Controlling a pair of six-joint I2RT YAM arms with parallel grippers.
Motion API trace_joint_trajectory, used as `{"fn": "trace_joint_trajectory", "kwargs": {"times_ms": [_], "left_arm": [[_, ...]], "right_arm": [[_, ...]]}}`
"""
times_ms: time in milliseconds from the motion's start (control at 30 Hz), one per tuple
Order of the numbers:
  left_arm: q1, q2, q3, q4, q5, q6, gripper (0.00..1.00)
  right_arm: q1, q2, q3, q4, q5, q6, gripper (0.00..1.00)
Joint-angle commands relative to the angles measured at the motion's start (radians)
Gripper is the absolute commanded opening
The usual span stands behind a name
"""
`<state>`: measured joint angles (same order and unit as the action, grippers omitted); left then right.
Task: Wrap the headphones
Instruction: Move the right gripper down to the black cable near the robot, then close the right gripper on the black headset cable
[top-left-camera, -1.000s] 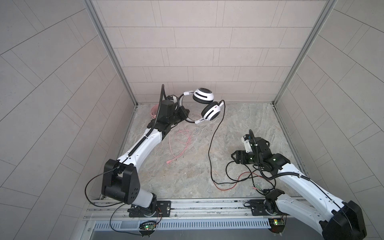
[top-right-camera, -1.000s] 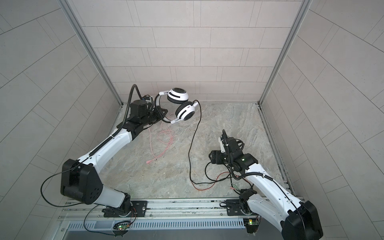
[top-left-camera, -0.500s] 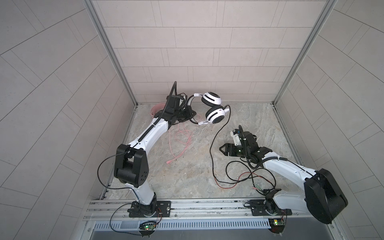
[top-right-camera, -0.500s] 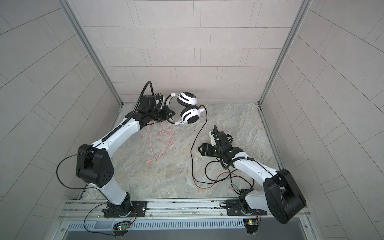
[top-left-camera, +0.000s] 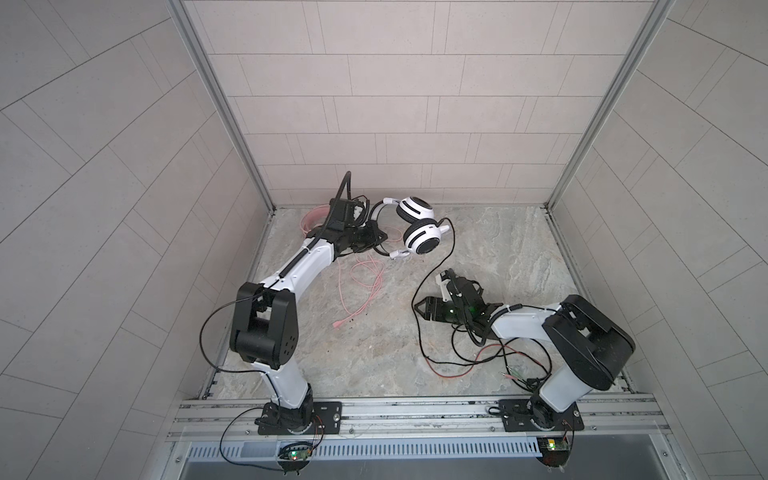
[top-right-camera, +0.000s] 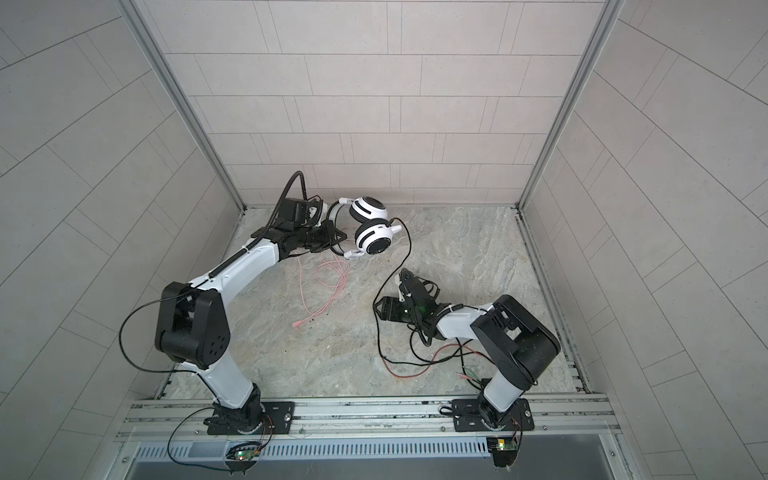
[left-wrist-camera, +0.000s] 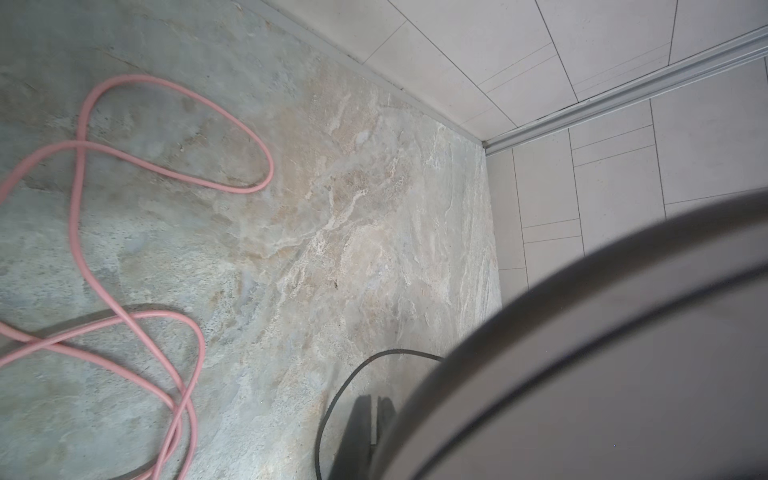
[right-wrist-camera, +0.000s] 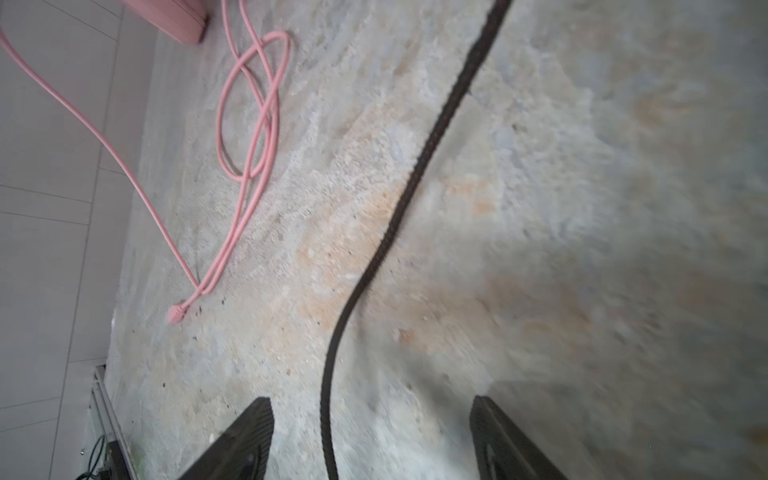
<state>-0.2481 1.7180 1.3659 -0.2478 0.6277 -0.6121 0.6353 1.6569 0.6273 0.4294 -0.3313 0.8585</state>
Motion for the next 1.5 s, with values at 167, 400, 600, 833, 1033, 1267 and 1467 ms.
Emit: {"fn": "trace_joint_trajectory", "kwargs": {"times_ms": [167, 400, 600, 833, 1033, 1267, 1467], "left_arm": [[0.012, -0.11, -0.029, 0.129, 0.058, 0.012, 0.0], [0.043, -0.115, -0.044, 0.193, 0.092, -0.051, 0.0], [0.06, -0.144, -0.056, 0.206, 0.073, -0.054, 0.0], [0.063, -0.153, -0.061, 0.198, 0.051, -0.043, 0.0], [0.067, -0.158, -0.062, 0.185, 0.036, -0.028, 0.0], [0.076, -0.191, -0.098, 0.22, -0.001, -0.042, 0.0], [0.092, -0.201, -0.111, 0.23, -0.023, -0.046, 0.0]], "right_arm": [[0.081, 0.144, 0.05, 0.081, 0.041, 0.122, 0.69], [0.147, 0.117, 0.093, -0.158, 0.176, 0.054, 0.65], [0.181, 0.114, 0.111, -0.244, 0.235, 0.039, 0.62], [0.208, 0.183, 0.182, -0.352, 0.304, 0.027, 0.46], [0.213, 0.188, 0.196, -0.407, 0.359, 0.009, 0.35], [0.218, 0.183, 0.202, -0.428, 0.377, -0.022, 0.18], [0.227, 0.154, 0.187, -0.469, 0.414, -0.053, 0.0]]}}
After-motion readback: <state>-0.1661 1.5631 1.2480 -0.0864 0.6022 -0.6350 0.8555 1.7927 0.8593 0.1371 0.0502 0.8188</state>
